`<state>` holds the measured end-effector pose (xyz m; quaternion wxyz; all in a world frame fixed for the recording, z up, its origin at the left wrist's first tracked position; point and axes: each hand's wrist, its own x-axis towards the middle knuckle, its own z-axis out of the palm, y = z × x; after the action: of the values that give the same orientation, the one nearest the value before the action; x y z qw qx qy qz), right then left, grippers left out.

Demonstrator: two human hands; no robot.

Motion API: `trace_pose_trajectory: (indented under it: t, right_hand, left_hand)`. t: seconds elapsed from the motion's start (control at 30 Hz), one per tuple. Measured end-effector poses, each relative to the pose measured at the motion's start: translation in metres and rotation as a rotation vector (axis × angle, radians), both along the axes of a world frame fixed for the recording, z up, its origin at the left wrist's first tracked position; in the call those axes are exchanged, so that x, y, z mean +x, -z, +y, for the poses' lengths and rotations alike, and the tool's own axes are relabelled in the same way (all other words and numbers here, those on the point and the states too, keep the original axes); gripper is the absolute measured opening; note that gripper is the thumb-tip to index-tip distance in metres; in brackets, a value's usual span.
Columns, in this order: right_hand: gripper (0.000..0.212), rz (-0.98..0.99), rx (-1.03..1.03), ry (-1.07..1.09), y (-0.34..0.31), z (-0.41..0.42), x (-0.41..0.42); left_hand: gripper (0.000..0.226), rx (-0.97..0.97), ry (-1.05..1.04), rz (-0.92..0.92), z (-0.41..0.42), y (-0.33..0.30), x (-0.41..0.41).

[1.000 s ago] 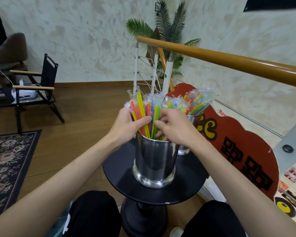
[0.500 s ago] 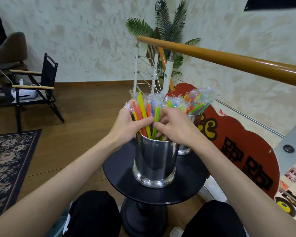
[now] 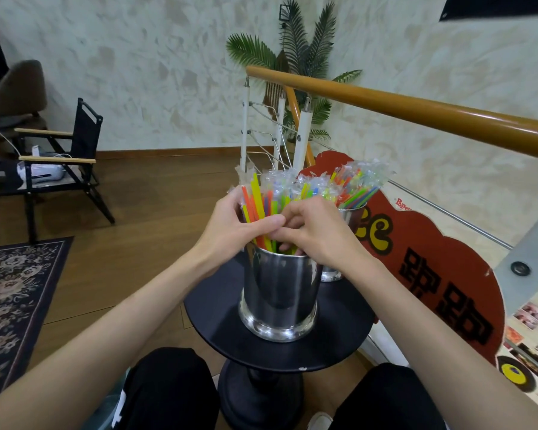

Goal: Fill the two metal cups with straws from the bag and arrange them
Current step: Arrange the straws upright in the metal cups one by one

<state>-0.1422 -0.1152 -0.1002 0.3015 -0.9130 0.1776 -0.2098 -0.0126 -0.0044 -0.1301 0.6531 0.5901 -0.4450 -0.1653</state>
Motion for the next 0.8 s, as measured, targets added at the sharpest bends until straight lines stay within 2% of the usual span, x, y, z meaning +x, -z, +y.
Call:
trace_pose_trajectory:
  t: [0.17, 0.3, 0.4, 0.53, 0.6, 0.8]
  right_hand:
    - [0.021, 0.017, -0.002, -0.031, -0.004, 0.003, -0.002]
    - [0.02, 0.024, -0.103, -0.026, -0.007, 0.001, -0.016]
    - [0.021, -0.107, -0.142, 0.032, -0.007, 0.002, -0.032]
    - [0.003, -0.281, -0.171, 0.146, -0.007, 0.0, -0.051]
    - [0.013, -0.309, -0.166, 0.251, -0.006, -0.007, -0.058]
    - [0.034, -0.073, -0.129, 0.398, 0.004, -0.019, -0.057]
  left_hand:
    - [0.035, 0.002, 0.009, -0.01, -0.001, -0.001, -0.004]
    - [0.033, 0.006, -0.001, -0.05, 0.0, -0.002, -0.006]
    - [0.03, 0.016, -0.05, -0.074, -0.001, -0.002, -0.007]
    - [0.031, 0.061, -0.084, -0.143, -0.002, -0.004, -0.007]
    - [0.033, 0.079, -0.075, -0.149, -0.002, -0.007, -0.009]
    - [0.033, 0.103, -0.082, -0.147, -0.001, -0.014, -0.014]
